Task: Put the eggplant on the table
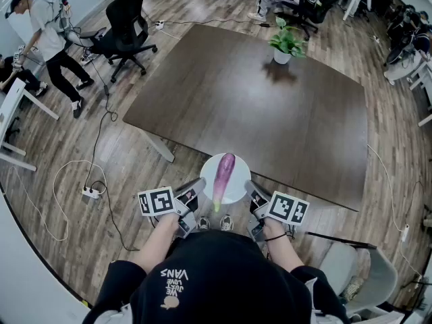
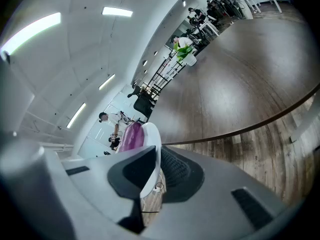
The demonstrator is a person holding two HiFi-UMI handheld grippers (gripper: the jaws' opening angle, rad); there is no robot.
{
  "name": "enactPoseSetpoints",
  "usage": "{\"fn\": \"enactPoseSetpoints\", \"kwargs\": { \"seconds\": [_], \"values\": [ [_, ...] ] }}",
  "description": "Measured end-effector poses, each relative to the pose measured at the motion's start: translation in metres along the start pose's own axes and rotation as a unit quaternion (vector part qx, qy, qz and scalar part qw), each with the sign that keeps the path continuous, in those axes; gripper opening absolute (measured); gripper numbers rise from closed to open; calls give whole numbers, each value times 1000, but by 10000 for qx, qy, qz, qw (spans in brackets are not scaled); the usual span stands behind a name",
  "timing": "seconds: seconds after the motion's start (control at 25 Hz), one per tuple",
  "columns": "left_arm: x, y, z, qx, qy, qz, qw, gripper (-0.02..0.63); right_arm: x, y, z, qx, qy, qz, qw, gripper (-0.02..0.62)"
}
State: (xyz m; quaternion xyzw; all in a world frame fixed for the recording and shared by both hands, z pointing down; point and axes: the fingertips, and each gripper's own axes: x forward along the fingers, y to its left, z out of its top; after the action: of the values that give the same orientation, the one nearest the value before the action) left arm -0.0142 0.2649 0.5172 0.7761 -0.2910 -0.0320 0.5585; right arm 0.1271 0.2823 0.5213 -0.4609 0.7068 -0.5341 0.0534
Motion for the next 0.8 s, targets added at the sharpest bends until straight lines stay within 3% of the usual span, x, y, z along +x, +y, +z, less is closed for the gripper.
{"fn": "enactPoseSetpoints", "kwargs": {
  "seconds": [0.8],
  "values": [
    [-2,9,10,43,26,-6,10000,25,14,4,0,-93,4,-2,10000,34]
  ]
}}
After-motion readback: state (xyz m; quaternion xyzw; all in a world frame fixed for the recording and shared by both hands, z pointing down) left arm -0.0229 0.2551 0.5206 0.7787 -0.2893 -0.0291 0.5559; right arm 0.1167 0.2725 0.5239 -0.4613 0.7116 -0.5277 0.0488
